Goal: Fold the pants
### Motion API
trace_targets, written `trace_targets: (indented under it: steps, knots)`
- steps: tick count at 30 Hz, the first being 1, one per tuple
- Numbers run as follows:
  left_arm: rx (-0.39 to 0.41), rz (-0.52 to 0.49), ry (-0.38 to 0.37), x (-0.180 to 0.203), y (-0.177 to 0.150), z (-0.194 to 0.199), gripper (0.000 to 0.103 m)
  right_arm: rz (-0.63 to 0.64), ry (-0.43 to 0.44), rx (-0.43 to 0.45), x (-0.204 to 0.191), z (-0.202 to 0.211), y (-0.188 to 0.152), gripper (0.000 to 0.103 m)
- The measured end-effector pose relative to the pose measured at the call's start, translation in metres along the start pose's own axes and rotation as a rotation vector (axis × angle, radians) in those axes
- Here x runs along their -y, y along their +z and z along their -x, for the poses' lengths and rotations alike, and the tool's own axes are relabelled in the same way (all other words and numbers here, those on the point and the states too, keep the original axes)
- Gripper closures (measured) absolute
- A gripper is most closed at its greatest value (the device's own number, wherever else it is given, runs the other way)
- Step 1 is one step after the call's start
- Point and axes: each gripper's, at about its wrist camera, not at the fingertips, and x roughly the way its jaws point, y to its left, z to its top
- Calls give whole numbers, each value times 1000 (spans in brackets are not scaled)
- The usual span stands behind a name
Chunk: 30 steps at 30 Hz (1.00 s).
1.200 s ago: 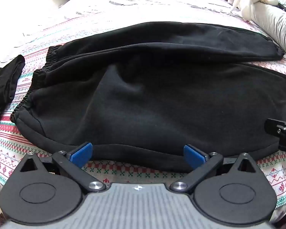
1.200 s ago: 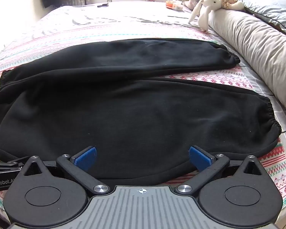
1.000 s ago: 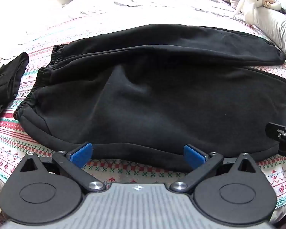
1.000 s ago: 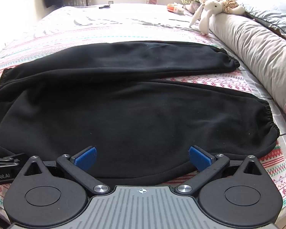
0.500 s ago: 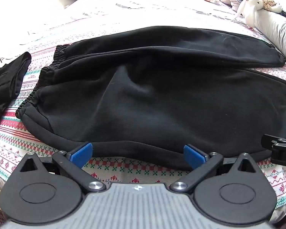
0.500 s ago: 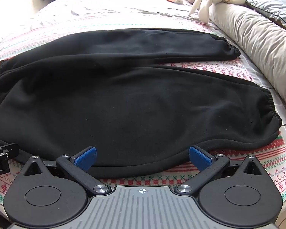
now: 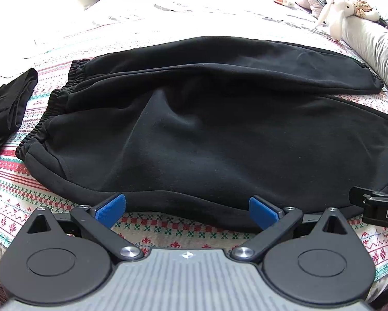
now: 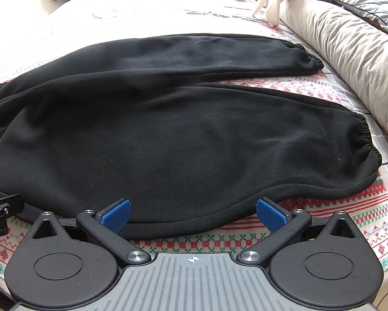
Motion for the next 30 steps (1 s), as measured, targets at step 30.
trace_targets:
  steps: [30]
  knots:
    - [-6,4,-5,-3,-3,-4,0,3,-10,-13,0,-1,1,0]
